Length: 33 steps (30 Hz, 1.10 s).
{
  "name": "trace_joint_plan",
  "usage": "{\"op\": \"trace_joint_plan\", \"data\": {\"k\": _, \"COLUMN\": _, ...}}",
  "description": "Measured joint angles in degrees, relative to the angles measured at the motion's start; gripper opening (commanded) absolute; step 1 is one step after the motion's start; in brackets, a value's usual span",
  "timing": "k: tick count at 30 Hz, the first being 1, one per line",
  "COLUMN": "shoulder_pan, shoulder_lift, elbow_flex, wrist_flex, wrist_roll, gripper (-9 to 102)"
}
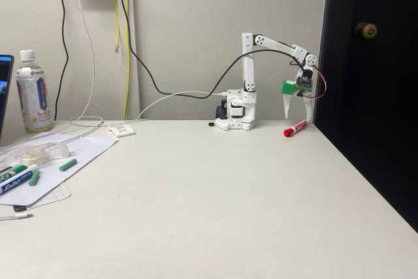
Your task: Pick up the red marker.
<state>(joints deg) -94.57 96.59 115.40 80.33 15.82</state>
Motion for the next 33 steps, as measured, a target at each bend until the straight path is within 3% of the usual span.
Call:
{"op": "trace_joint_plan", "data": {"k": 22, "shoulder_pan": -0.09, "shoulder_lift": -8.26, "elbow_flex": -1.14, "wrist_flex": -8.35, "wrist_roll": 0.62, "gripper": 35}}
{"op": "trace_joint_plan", "data": {"k": 28, "shoulder_pan": 0.0, "shoulder_lift": -9.49, "elbow_flex": -2.64, "wrist_flex": -8.88, "wrist_roll": 0.62, "gripper": 17}}
{"op": "trace_joint_plan", "data": {"k": 33, "shoulder_pan": -0.09, "shoulder_lift": -9.23, "elbow_flex": -2.46, "wrist_flex": -8.88, "wrist_roll": 0.62, "gripper": 12}}
